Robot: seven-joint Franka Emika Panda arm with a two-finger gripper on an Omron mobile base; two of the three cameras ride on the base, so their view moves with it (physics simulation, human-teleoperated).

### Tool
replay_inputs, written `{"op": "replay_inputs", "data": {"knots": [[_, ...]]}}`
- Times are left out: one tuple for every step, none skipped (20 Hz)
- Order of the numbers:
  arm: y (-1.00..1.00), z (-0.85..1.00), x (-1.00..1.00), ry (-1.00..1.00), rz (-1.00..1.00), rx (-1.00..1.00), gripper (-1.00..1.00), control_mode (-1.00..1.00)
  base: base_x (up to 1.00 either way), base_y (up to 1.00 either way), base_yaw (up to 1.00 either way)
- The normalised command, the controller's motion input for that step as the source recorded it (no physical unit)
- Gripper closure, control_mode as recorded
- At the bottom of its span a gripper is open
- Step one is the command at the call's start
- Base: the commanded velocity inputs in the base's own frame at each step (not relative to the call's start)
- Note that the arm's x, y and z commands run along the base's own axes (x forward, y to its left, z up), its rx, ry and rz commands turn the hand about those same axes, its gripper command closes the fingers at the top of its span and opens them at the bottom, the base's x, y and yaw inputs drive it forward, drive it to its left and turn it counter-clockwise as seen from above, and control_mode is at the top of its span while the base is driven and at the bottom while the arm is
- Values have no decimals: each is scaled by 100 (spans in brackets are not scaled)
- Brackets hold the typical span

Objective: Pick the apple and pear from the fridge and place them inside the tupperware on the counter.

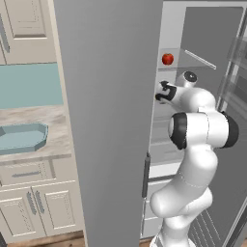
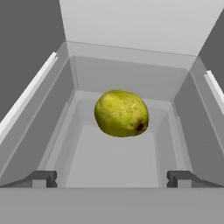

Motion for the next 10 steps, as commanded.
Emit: {"op": "replay_inputs", "data": {"knots": [[0, -11, 32, 0, 0, 0, -100, -100, 0, 0, 0], [0, -11, 31, 0, 1, 0, -100, -100, 0, 0, 0], [0, -10, 33, 0, 1, 0, -100, -100, 0, 0, 0], [0, -10, 32, 0, 1, 0, -100, -100, 0, 0, 0], [0, -10, 32, 0, 1, 0, -100, -100, 0, 0, 0], [0, -10, 30, 0, 0, 0, -100, -100, 0, 0, 0], [0, -11, 29, 0, 0, 0, -100, -100, 0, 0, 0], [-1, -11, 29, 0, 0, 0, -100, -100, 0, 0, 0], [-1, -12, 29, 0, 0, 0, -100, -100, 0, 0, 0], [-2, -11, 28, 0, 1, 0, -100, -100, 0, 0, 0]]}}
